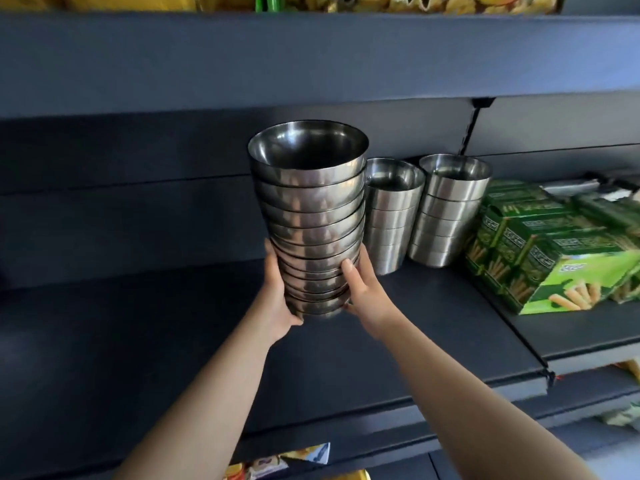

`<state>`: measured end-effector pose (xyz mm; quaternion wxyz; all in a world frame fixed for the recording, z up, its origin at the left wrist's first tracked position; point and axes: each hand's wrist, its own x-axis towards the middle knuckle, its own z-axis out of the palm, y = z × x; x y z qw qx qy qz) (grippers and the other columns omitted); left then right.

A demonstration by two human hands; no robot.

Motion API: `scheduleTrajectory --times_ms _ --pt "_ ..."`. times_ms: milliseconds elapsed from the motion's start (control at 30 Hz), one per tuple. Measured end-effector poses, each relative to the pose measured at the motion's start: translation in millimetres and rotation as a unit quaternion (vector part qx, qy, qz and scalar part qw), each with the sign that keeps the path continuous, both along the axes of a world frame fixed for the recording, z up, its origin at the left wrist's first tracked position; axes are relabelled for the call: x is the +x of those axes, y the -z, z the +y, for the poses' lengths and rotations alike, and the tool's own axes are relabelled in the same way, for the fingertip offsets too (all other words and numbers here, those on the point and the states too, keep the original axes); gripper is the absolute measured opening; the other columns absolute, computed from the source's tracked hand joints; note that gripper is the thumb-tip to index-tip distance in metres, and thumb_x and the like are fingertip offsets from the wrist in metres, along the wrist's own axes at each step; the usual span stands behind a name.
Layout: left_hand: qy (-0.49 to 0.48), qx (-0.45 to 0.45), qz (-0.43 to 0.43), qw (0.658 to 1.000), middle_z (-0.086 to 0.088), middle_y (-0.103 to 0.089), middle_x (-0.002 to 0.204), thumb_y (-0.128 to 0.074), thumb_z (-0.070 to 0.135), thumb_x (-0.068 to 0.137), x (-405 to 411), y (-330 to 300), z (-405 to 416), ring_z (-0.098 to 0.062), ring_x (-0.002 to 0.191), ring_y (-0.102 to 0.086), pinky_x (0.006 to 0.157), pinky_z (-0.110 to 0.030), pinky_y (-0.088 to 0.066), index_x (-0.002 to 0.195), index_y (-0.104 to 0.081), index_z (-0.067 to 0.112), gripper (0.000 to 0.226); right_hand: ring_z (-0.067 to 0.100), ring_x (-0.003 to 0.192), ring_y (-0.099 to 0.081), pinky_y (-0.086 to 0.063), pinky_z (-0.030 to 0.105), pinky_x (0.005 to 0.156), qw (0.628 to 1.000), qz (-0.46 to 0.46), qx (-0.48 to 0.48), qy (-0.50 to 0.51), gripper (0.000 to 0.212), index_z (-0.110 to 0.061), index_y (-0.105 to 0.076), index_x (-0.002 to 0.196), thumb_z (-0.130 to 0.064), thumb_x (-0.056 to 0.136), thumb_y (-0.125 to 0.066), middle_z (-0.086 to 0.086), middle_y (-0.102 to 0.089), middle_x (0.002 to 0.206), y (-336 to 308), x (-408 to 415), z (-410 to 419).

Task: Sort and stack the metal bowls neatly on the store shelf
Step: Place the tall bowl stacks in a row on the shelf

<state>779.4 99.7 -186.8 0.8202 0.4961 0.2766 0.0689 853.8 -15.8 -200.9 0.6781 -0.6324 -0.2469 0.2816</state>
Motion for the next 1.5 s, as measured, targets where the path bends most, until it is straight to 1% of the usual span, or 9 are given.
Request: scheduleTrajectory --times_ms 167,333,433,567,667,833,1100,1300,1500 --pt "0.0 -0.012 0.022 1.0 0.003 -0.05 0.139 -0.007 0.085 0.071 13.8 6.7 12.9 -0.027 0.131 -0.041 0.091 -0.052 -0.032 0.1 -0.061 0.039 0.076 0.008 0.134 -0.038 -0.031 0.044 0.113 1.0 0.009 -0.007 0.013 0.082 -0.039 -0.014 0.148 -0.056 0.076 -0.051 -0.012 -0.039 0.147 20.6 14.4 18.6" --pt "-0.015 -0.012 0.039 0.999 -0.002 -0.049 0.14 -0.003 0.08 0.077 26.2 11.5 14.4 -0.029 0.132 -0.039 0.102 -0.055 -0.026 0.089 -0.061 0.034 0.074 0.007 0.135 -0.036 -0.029 0.044 0.114 0.999 0.021 -0.026 0.028 0.076 -0.044 -0.012 0.146 -0.055 0.082 -0.051 -0.018 -0.039 0.143 36.3 30.5 27.1" --pt "-0.018 -0.031 0.047 0.998 -0.001 -0.049 0.139 -0.005 0.083 0.074 36.4 23.9 21.3 -0.029 0.132 -0.039 0.1 -0.053 -0.029 0.097 -0.062 0.034 0.078 0.008 0.136 -0.034 -0.028 0.044 0.115 0.999 0.031 -0.032 0.024 0.065 -0.039 -0.01 0.148 -0.041 0.095 -0.047 -0.019 -0.039 0.138 38.7 39.3 29.1" --pt "-0.031 -0.039 0.051 0.997 -0.002 -0.046 0.143 -0.01 0.089 0.067 50.6 36.6 29.9 -0.03 0.133 -0.038 0.108 -0.06 -0.023 0.127 -0.052 0.035 0.091 0.008 0.137 -0.032 -0.027 0.043 0.116 0.998 0.036 -0.038 0.022 0.066 -0.037 -0.008 0.149 -0.04 0.095 -0.045 -0.018 -0.036 0.138 39.9 50.2 32.7" --pt "-0.034 -0.036 0.048 0.998 -0.003 -0.042 0.145 -0.007 0.085 0.072 55.7 32.2 31.6 -0.031 0.135 -0.035 0.106 -0.057 -0.024 0.129 -0.049 0.032 0.088 0.01 0.138 -0.032 -0.026 0.043 0.116 0.998 0.038 -0.042 0.022 0.068 -0.038 -0.007 0.149 -0.043 0.094 -0.048 -0.014 -0.036 0.144 45.1 58.0 39.2" --pt "-0.044 -0.041 0.044 0.997 -0.002 -0.038 0.148 -0.006 0.085 0.072 66.9 31.9 38.9 -0.03 0.138 -0.03 0.111 -0.061 -0.013 0.135 -0.045 0.032 0.091 0.01 0.136 -0.035 -0.026 0.044 0.116 0.998 0.04 -0.045 -0.006 0.092 -0.05 -0.009 0.145 -0.068 0.068 -0.055 -0.017 -0.036 0.148 49.9 70.8 53.1" --pt "-0.059 -0.05 0.057 0.995 -0.001 -0.044 0.144 -0.016 0.093 0.062 84.6 38.0 57.0 -0.03 0.133 -0.037 0.108 -0.059 -0.022 0.132 -0.049 0.031 0.099 0.013 0.139 -0.031 -0.023 0.043 0.117 0.997 0.058 -0.055 0.012 0.083 -0.045 -0.006 0.147 -0.064 0.08 -0.051 -0.014 -0.033 0.15 51.4 88.6 70.6" --pt "-0.053 -0.046 0.054 0.996 -0.003 -0.042 0.146 -0.016 0.091 0.065 93.6 37.0 63.8 -0.031 0.137 -0.032 0.11 -0.063 -0.013 0.132 -0.049 0.029 0.097 0.014 0.138 -0.033 -0.026 0.043 0.116 0.994 0.073 -0.074 0.047 0.137 -0.032 -0.016 0.149 -0.095 0.034 -0.056 -0.009 -0.035 0.151 65.8 101.5 86.2" --pt "-0.048 -0.041 0.067 0.996 -0.005 -0.041 0.146 -0.017 0.095 0.057 98.6 37.2 69.8 -0.032 0.137 -0.031 0.11 -0.065 -0.008 0.132 -0.049 0.03 0.105 0.016 0.142 -0.025 -0.021 0.043 0.118 0.989 0.081 -0.107 0.068 0.145 -0.027 -0.013 0.15 -0.098 0.031 -0.052 -0.005 -0.028 0.155 86.2 121.5 100.5"
